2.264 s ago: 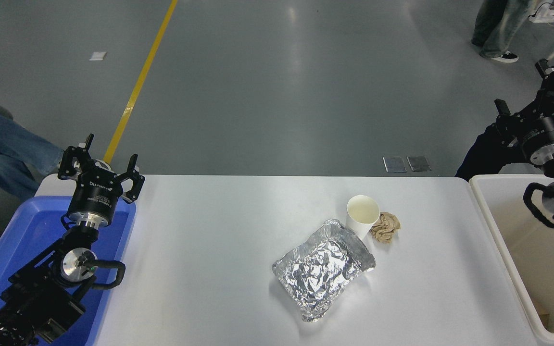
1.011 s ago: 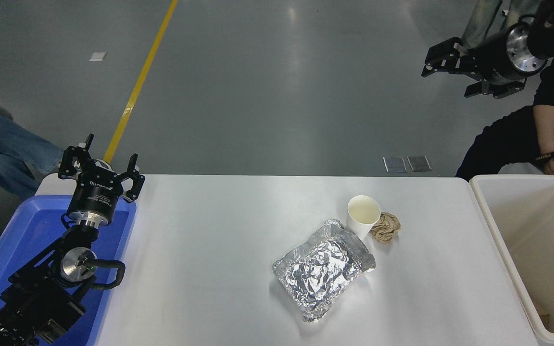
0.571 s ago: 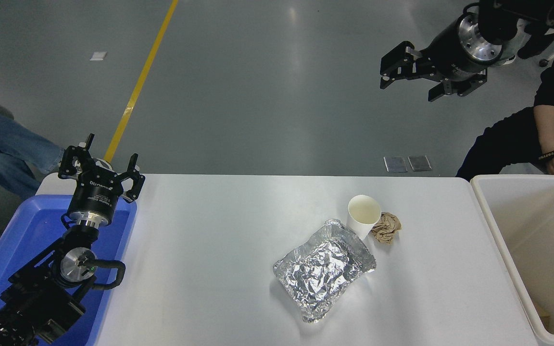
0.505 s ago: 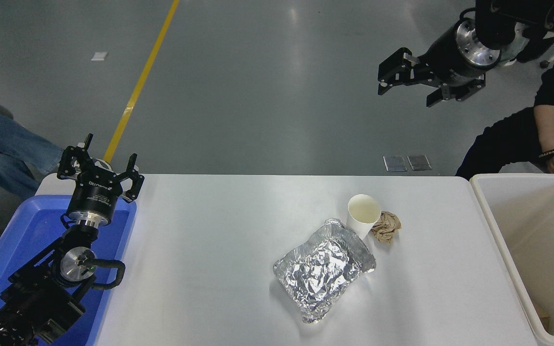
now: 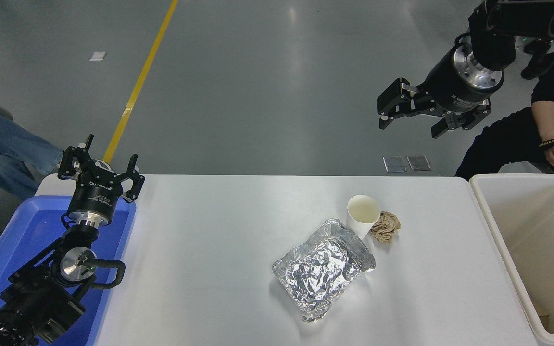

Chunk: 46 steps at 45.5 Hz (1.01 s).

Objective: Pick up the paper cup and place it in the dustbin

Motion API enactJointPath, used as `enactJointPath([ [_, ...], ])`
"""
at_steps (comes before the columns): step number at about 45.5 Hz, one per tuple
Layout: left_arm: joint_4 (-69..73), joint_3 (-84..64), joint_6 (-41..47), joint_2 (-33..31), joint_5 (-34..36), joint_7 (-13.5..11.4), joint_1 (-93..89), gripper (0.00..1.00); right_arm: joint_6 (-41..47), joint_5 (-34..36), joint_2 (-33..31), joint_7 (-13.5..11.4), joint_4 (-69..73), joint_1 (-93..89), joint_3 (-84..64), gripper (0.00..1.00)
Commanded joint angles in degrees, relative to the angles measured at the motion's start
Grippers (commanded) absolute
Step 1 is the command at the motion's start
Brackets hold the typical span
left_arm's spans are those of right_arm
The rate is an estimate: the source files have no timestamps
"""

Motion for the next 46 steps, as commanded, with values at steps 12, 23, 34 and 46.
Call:
enactJointPath([
  [12, 0.0, 0.0, 0.0, 0.0, 0.0, 0.0, 0.0, 0.98, 0.0, -0.2, 4.8, 0.1, 3.4, -2.3, 1.2, 1.0],
  [23, 0.0, 0.0, 0.0, 0.0, 0.0, 0.0, 0.0, 0.98, 0.0, -0.4, 6.6, 0.0, 3.0, -3.5, 2.5, 1.0],
  [34, 0.0, 0.0, 0.0, 0.0, 0.0, 0.0, 0.0, 0.98, 0.0, -0.6, 6.8, 0.1, 2.8, -4.9, 3.4, 1.0],
  [46, 0.0, 0.0, 0.0, 0.0, 0.0, 0.0, 0.0, 0.98, -1.0, -0.7, 6.9, 0.0, -3.0, -11.6, 3.6, 1.0],
])
